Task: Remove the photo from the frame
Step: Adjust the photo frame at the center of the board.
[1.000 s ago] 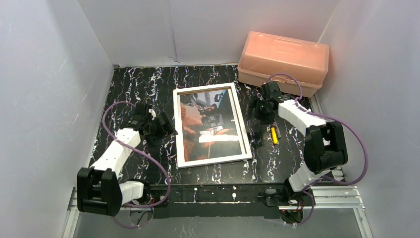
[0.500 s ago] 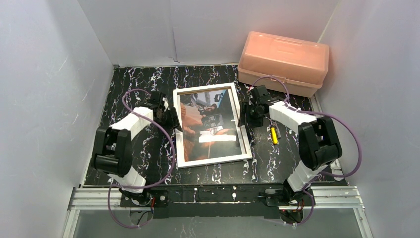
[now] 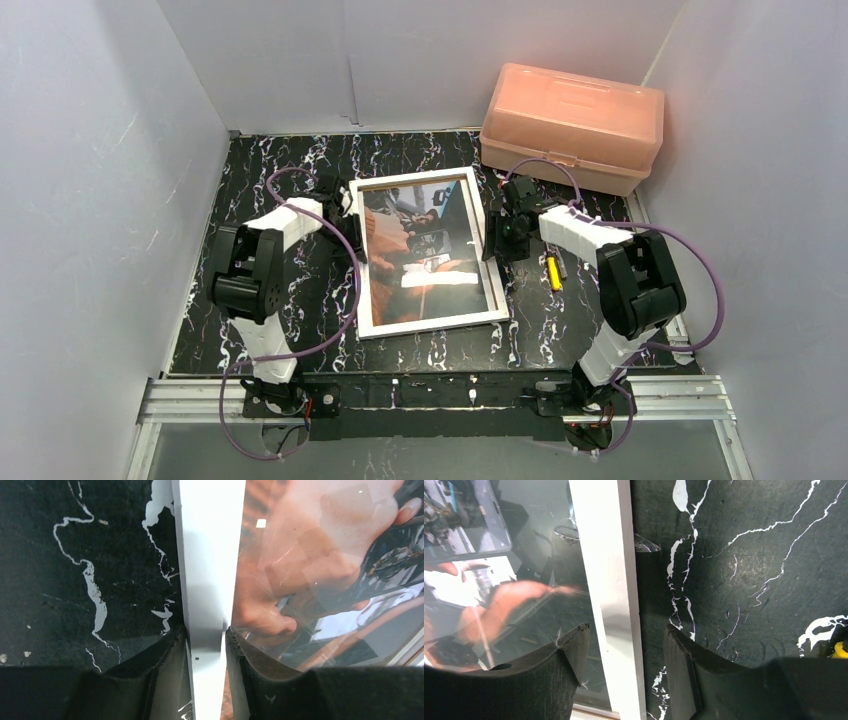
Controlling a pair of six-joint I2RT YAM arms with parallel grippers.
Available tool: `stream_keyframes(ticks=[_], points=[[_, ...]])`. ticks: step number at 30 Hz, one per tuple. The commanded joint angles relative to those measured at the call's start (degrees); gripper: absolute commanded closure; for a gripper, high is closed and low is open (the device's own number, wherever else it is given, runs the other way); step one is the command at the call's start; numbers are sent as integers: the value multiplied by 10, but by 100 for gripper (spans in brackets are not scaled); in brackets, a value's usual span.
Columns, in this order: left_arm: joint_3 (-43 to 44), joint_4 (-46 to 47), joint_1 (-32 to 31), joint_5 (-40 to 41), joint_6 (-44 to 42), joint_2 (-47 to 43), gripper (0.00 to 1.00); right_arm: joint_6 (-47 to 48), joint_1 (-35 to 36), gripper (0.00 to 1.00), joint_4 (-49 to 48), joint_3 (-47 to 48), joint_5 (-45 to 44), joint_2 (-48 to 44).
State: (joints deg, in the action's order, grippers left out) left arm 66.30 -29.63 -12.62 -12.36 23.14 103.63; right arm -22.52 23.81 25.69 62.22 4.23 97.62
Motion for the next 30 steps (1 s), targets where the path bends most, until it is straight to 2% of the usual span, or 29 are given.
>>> stream_keyframes(ticks=[1,8,14,18,21,25,28,30], points=[[32,-22,-11,2,-42,16,68,-1,4,38,9,-17,-6,-13],[63,-25,-23,0,-75,49,76,-6,4,43,8,-35,3,-31],[99,-32,-30,-6,-97,74,76,-11,9,51,10,-45,8,-39],[113,-43,-32,-12,-94,80,75,-13,14,51,12,-51,8,-45],[131,-70,-32,-33,-90,85,67,-14,14,48,13,-50,0,-46],[137,-111,-33,-18,-74,70,55,-14,14,40,16,-44,-20,-40],[123,-119,-33,10,-60,40,42,-14,15,39,21,-32,-34,-29],[111,-124,-32,24,-51,17,40,-12,14,40,21,-23,-40,-24]])
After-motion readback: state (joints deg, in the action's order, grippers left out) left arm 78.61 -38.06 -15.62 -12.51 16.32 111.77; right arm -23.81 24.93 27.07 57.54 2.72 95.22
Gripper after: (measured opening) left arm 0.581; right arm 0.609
